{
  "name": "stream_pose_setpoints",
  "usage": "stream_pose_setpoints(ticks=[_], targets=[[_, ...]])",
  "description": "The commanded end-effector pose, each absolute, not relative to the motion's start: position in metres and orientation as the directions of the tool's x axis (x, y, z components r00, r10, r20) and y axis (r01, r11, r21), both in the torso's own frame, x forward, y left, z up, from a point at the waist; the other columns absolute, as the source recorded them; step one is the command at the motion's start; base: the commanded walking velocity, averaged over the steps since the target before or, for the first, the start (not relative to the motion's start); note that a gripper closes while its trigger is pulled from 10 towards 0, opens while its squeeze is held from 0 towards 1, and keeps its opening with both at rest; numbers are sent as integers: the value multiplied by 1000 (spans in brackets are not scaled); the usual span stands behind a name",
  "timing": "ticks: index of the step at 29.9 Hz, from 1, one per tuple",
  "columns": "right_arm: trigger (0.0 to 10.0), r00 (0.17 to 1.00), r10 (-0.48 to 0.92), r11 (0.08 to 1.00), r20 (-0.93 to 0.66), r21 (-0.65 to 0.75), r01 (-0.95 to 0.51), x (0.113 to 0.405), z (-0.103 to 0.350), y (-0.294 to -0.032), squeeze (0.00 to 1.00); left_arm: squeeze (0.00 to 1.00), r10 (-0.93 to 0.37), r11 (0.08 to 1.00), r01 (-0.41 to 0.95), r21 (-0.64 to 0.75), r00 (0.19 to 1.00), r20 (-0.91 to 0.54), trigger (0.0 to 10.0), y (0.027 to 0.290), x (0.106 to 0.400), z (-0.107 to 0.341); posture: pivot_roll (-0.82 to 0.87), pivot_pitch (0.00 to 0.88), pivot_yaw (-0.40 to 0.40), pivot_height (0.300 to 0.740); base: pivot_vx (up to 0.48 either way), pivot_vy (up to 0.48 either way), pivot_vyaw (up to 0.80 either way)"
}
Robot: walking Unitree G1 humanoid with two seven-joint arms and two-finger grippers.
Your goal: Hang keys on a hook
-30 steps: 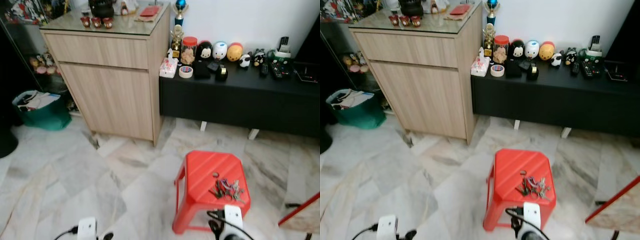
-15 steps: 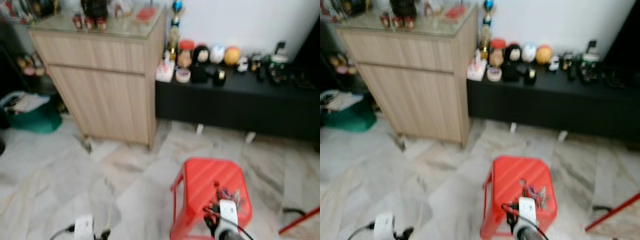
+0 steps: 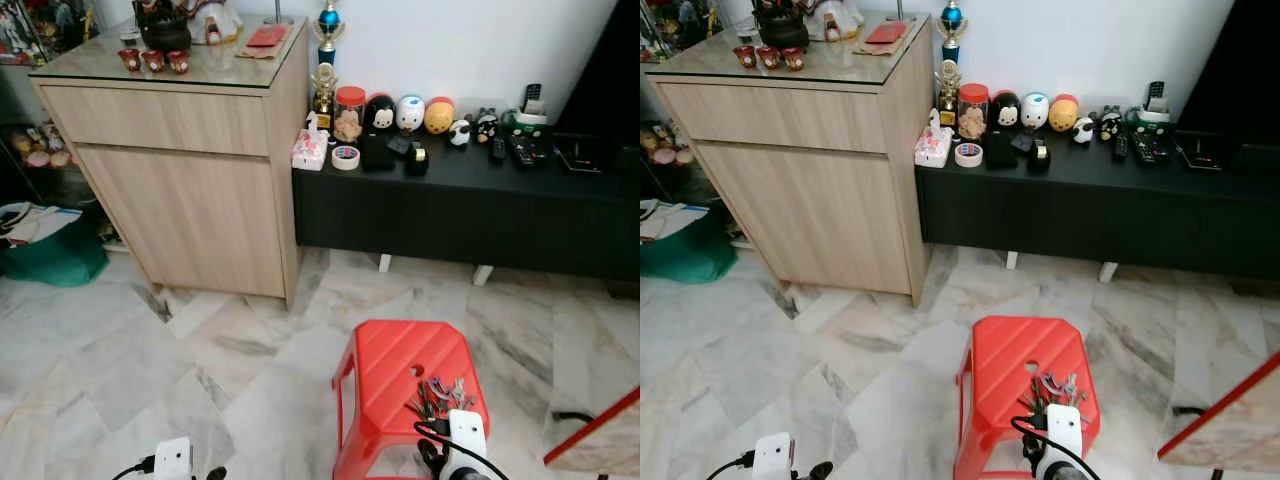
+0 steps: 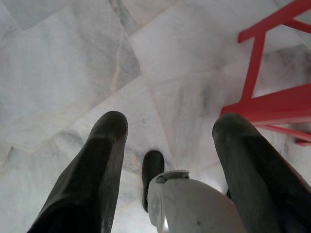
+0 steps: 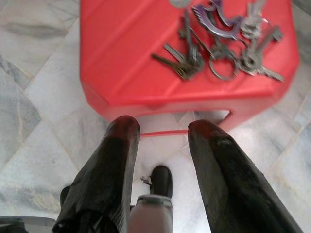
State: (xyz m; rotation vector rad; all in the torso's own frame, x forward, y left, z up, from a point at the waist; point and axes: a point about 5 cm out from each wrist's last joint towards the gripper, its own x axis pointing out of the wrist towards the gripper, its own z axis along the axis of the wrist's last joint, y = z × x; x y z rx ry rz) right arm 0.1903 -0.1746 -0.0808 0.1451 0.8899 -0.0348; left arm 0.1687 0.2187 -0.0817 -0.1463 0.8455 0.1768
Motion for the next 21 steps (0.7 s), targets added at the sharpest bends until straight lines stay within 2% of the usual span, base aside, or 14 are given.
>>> stream_pose_setpoints(ticks=[1, 10, 13, 21], targets=[[10000, 627, 41, 990, -778, 118, 82, 191, -81, -173, 0, 0, 96, 976, -210, -51, 635, -767, 10000, 219, 164, -84, 102, 40, -27, 740, 270, 0, 0], [10000, 632, 41, 990, -774, 117, 79, 192, -80, -173, 0, 0, 106, 978, -207, -37, 637, -764, 10000, 220, 165, -83, 101, 38, -27, 740, 28, 0, 0], [10000, 640, 42, 990, -768, 119, 78, 192, -80, -173, 0, 0, 113, 980, -199, -27, 660, -743, 10000, 221, 170, -80, 100, 37, -28, 740, 0, 0, 0], [10000, 710, 63, 986, -702, 153, 63, 198, -74, -172, 0, 0, 117, 984, -173, -42, 807, -579, 10000, 224, 207, -55, 93, 39, -33, 740, 0, 0, 0]])
